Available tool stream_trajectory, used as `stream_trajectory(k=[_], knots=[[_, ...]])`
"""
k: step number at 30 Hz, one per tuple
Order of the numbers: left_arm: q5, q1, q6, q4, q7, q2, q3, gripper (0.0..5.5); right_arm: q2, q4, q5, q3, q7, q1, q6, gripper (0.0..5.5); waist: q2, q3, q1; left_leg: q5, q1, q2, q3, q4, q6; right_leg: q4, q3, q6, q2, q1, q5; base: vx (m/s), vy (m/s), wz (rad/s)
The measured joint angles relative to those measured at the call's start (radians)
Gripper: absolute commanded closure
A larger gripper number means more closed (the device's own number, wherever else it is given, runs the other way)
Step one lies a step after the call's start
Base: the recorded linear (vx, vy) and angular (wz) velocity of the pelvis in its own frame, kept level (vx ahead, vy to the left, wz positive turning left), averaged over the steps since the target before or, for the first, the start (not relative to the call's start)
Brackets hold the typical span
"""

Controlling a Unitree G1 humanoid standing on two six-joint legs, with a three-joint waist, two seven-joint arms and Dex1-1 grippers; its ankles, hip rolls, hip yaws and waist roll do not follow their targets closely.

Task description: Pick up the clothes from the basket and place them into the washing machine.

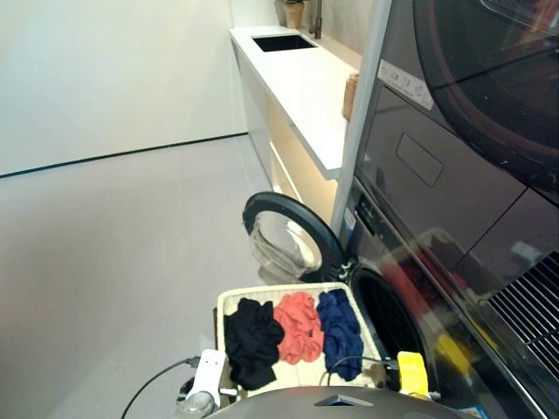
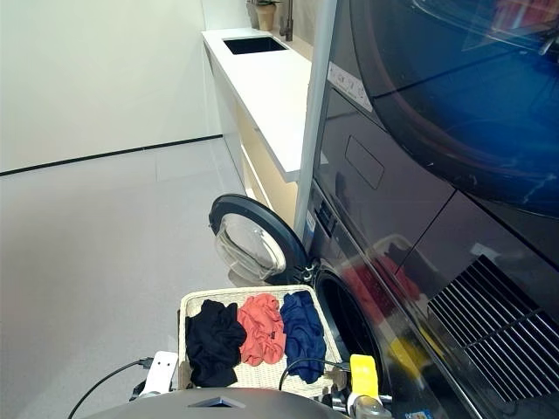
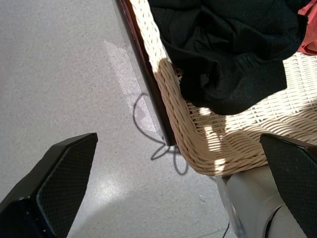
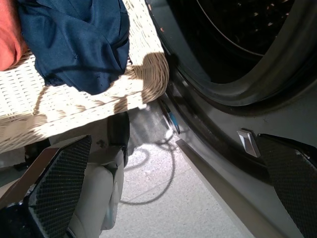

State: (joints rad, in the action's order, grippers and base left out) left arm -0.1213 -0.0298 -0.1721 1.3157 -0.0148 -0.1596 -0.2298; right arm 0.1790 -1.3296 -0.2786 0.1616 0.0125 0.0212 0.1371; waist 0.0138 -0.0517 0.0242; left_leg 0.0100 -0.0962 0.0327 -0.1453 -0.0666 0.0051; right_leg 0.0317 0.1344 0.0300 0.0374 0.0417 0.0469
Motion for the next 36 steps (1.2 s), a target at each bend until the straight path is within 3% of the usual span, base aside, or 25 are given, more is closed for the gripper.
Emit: stream_trajectory(k=[22, 26, 33, 36], knots=[[0.004, 0.002, 0.0, -0.001, 0.001, 0.0, -0.004, 0.0, 0.0, 0.0, 0.0, 0.002, 0.0, 0.0, 0.0, 0.0, 0.001, 0.002, 0.0, 0.0, 0.001, 0.0, 0.0, -0.003, 0.0, -0.011, 0.0, 0.0, 0.0, 0.001, 0.0, 0.0, 0.0, 0.0], [0.033, 0.005, -0.001, -0.022, 0.004, -0.01, -0.065, 0.0, 0.001, 0.004, 0.0, 0.01, 0.002, -0.001, 0.001, 0.0, 0.001, 0.003, -0.001, 0.0, 0.003, 0.0, 0.0, -0.004, 0.0, -0.013, 0.0, 0.0, 0.0, 0.0, -0.001, 0.0, 0.0, 0.0], [0.231, 0.035, -0.026, -0.143, 0.001, -0.043, -0.255, 0.0, 0.028, 0.094, 0.098, 0.154, 0.002, -0.015, 0.005, 0.0, 0.002, 0.025, -0.009, 0.0, 0.032, 0.0, -0.001, 0.001, 0.0, -0.008, 0.0, -0.001, 0.0, -0.031, -0.001, 0.0, 0.0, 0.0], [0.297, 0.059, -0.042, -0.154, 0.002, -0.058, -0.29, 0.0, 0.031, 0.11, 0.128, 0.189, -0.003, -0.038, 0.006, 0.0, 0.006, 0.041, -0.023, -0.001, 0.042, 0.0, -0.001, 0.001, 0.0, -0.001, -0.001, -0.006, 0.0, -0.043, -0.005, -0.025, 0.008, -0.007]])
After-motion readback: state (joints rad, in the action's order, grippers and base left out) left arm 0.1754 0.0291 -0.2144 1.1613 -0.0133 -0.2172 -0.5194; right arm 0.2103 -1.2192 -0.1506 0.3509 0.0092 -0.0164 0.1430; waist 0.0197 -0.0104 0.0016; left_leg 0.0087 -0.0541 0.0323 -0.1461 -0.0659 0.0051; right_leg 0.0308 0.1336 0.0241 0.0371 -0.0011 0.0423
